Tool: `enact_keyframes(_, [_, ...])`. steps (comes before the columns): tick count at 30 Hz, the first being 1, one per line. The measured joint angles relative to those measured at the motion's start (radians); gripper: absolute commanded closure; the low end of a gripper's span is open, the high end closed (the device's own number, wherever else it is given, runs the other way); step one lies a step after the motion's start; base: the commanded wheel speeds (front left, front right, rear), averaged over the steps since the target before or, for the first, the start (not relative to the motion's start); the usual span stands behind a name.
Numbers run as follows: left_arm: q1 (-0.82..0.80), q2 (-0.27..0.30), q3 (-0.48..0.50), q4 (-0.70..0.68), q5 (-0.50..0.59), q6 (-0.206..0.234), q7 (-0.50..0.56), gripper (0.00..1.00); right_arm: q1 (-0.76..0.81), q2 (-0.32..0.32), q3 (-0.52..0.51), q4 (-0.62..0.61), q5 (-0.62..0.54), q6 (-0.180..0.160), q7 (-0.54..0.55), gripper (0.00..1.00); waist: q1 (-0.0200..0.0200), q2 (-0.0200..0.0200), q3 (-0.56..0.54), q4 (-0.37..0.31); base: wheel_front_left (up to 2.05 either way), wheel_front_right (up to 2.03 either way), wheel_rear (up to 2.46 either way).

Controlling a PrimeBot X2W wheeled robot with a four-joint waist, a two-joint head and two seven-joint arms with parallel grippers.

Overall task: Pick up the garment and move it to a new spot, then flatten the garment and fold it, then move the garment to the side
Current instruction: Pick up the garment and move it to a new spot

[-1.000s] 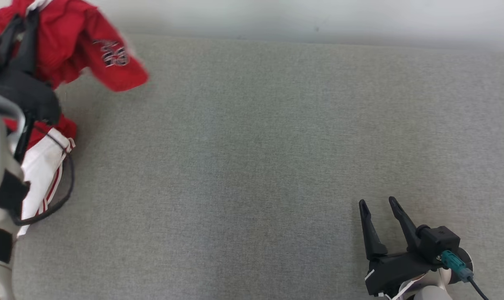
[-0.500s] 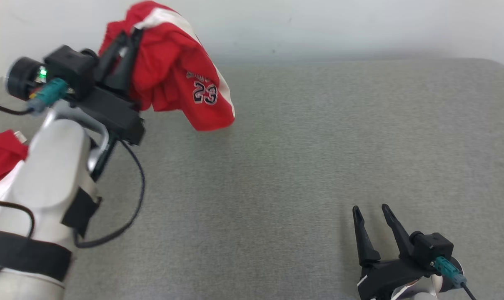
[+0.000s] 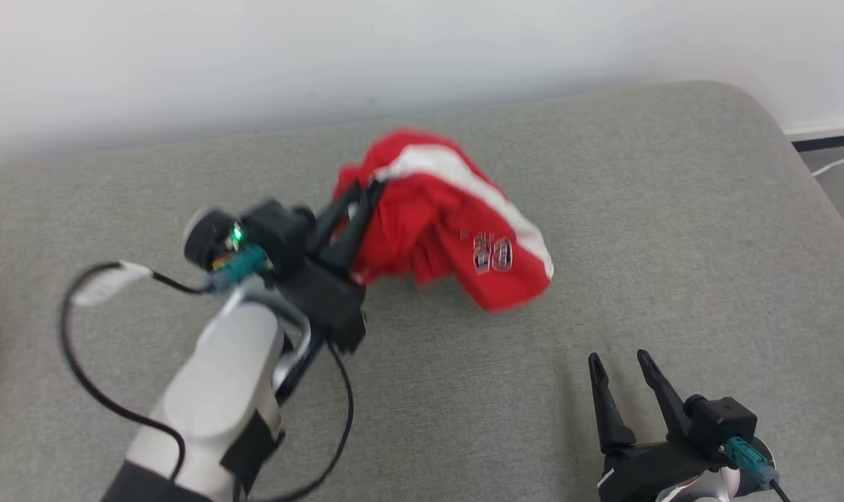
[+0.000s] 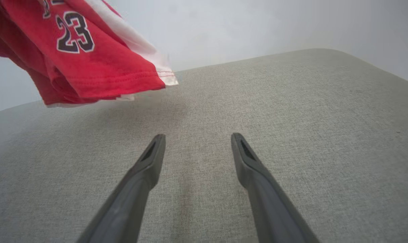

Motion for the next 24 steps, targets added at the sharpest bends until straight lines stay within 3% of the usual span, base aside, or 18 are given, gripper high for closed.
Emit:
enact_keyframes(10, [0.159,0.079,-0.091,0.118,0.074,0.000,-0.002,1.00,-0.012,-0.007,-0.012,-0.005,0.000,0.000,0.000,0.00,0.0002,0.0000,0.019,-0.022,0.00,0.00,0.00])
enact_keyframes(11, [0.172,0.086,-0.093,0.126,0.075,0.000,-0.002,0.93,-0.015,-0.008,-0.013,-0.005,0.000,0.000,0.000,0.00,0.0002,0.0000,0.018,-0.019,0.00,0.00,0.00])
enact_keyframes(12, [0.183,0.093,-0.095,0.137,0.077,0.000,-0.002,0.67,-0.017,-0.009,-0.015,-0.007,0.000,0.000,0.000,0.00,0.0002,0.0000,0.018,-0.015,0.00,0.00,0.00])
enact_keyframes(13, [0.196,0.098,-0.093,0.146,0.077,0.000,-0.002,0.29,-0.019,-0.010,-0.016,-0.009,0.000,0.000,0.000,0.00,0.0002,0.0000,0.017,-0.011,0.00,0.00,0.00])
enact_keyframes(15, [0.221,0.108,-0.081,0.156,0.075,0.000,-0.002,0.00,-0.019,-0.012,-0.019,-0.010,0.000,0.000,0.000,0.00,0.0002,0.0000,0.016,-0.002,0.00,0.00,0.00])
enact_keyframes(24, [0.328,0.107,0.022,0.121,0.076,0.013,-0.002,0.00,-0.015,-0.016,-0.014,-0.011,-0.003,0.000,0.000,0.00,0.0001,0.0000,-0.020,0.037,0.00,0.00,0.00])
